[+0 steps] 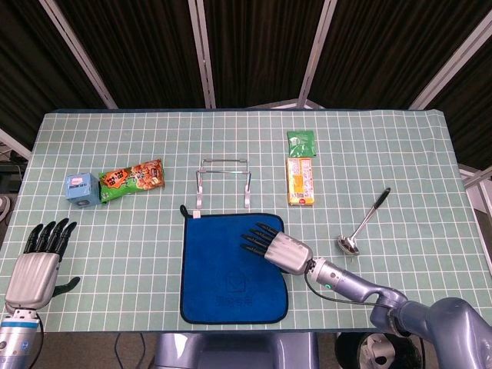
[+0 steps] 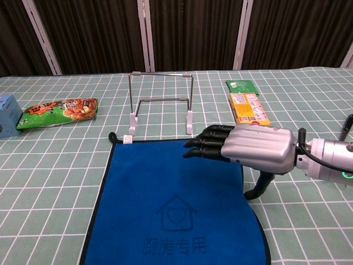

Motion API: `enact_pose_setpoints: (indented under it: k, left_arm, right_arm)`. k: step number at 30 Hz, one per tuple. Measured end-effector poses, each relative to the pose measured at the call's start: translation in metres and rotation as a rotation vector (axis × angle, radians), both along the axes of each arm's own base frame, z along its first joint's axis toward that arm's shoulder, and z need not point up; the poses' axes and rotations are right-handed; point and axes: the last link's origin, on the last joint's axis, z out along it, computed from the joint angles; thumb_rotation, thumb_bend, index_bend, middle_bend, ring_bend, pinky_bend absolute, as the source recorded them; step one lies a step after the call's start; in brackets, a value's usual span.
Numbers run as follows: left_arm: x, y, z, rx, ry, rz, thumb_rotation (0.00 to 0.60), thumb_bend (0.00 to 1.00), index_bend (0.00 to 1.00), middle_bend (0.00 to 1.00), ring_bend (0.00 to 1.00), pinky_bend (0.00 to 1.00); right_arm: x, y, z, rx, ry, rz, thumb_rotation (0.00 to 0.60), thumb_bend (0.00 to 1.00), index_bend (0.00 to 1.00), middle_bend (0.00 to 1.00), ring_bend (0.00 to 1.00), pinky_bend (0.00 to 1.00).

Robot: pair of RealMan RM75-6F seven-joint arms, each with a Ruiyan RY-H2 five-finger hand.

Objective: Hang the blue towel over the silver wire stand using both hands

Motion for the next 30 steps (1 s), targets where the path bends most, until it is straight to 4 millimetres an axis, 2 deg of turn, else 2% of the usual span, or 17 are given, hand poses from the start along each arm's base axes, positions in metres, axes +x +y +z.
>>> enact_pose_setpoints:
  k: [4, 8, 14, 16, 18, 20, 21, 22, 24, 25, 26, 30]
  left_arm:
    - [-0.0006, 0.0002, -0.0007, -0.002, 0.002, 0.002, 0.6, 0.0, 0.0, 0.0, 0.0, 0.0]
    - [-0.0006, 0.0003, -0.0015, -0.004, 0.003, 0.001, 0.6, 0.0, 0.0, 0.0, 0.0, 0.0]
    - [-0.0003, -0.0001, -0.0016, -0.004, 0.003, 0.0, 0.6, 0.0, 0.0, 0.0, 0.0, 0.0]
    - [-0.0001, -0.0002, -0.0019, -0.006, 0.003, 0.001, 0.6, 0.0, 0.0, 0.0, 0.0, 0.0]
    - [0.0001, -0.0003, -0.0021, -0.007, 0.004, -0.001, 0.6, 0.0, 0.0, 0.0, 0.0, 0.0]
    - [0.0003, -0.0005, -0.0021, -0.007, 0.002, -0.001, 0.6, 0.0, 0.0, 0.0, 0.0, 0.0]
    - [0.0003, -0.0006, -0.002, -0.006, 0.002, -0.002, 0.6, 0.0, 0.0, 0.0, 0.0, 0.0]
    - [0.0004, -0.0006, -0.0019, -0.005, 0.002, -0.002, 0.6, 0.0, 0.0, 0.0, 0.0, 0.0]
    - [0.0006, -0.0009, -0.0021, -0.007, 0.001, -0.003, 0.6, 0.0, 0.0, 0.0, 0.0, 0.0]
    - [0.0006, -0.001, -0.0021, -0.007, 0.002, -0.004, 0.6, 0.0, 0.0, 0.0, 0.0, 0.0]
    - [0.0006, -0.0011, -0.0023, -0.008, 0.003, -0.005, 0.6, 0.0, 0.0, 0.0, 0.0, 0.0]
    - [0.0005, -0.0008, -0.004, -0.015, 0.007, -0.006, 0.6, 0.0, 0.0, 0.0, 0.0, 0.0]
  right_arm:
    - [0.0073, -0.0016, -0.0002, 0.0, -0.031, 0.001, 0.6, 0.04, 0.0, 0.0, 0.0, 0.0]
    - [0.0097, -0.0034, 0.0, -0.008, -0.039, 0.009, 0.6, 0.2, 0.0, 0.0, 0.0, 0.0]
    - [0.0099, -0.0066, 0.0028, -0.011, -0.059, -0.002, 0.6, 0.35, 0.18, 0.0, 0.0, 0.0]
    - [0.0099, -0.0071, 0.0041, -0.009, -0.063, -0.003, 0.6, 0.39, 0.34, 0.0, 0.0, 0.0]
    - [0.0101, -0.0068, 0.0046, -0.005, -0.067, -0.004, 0.6, 0.43, 0.77, 0.0, 0.0, 0.0]
    - [0.0105, -0.006, 0.0048, 0.001, -0.072, -0.004, 0.6, 0.48, 1.0, 0.0, 0.0, 0.0]
    - [0.0108, -0.0055, 0.0047, 0.003, -0.073, -0.002, 0.6, 0.51, 1.0, 0.0, 0.0, 0.0]
    - [0.0111, -0.005, 0.0045, 0.006, -0.074, -0.001, 0.6, 0.52, 0.95, 0.0, 0.0, 0.0]
    - [0.0115, -0.0045, 0.0042, 0.009, -0.077, -0.003, 0.6, 0.57, 0.62, 0.0, 0.0, 0.0]
    - [0.0118, -0.0041, 0.0041, 0.011, -0.079, -0.004, 0.6, 0.58, 0.52, 0.0, 0.0, 0.0]
    - [0.012, -0.0038, 0.0039, 0.012, -0.081, -0.005, 0.6, 0.6, 0.49, 0.0, 0.0, 0.0]
    - [0.0125, -0.0026, 0.003, 0.016, -0.085, -0.007, 0.6, 0.61, 0.55, 0.0, 0.0, 0.0]
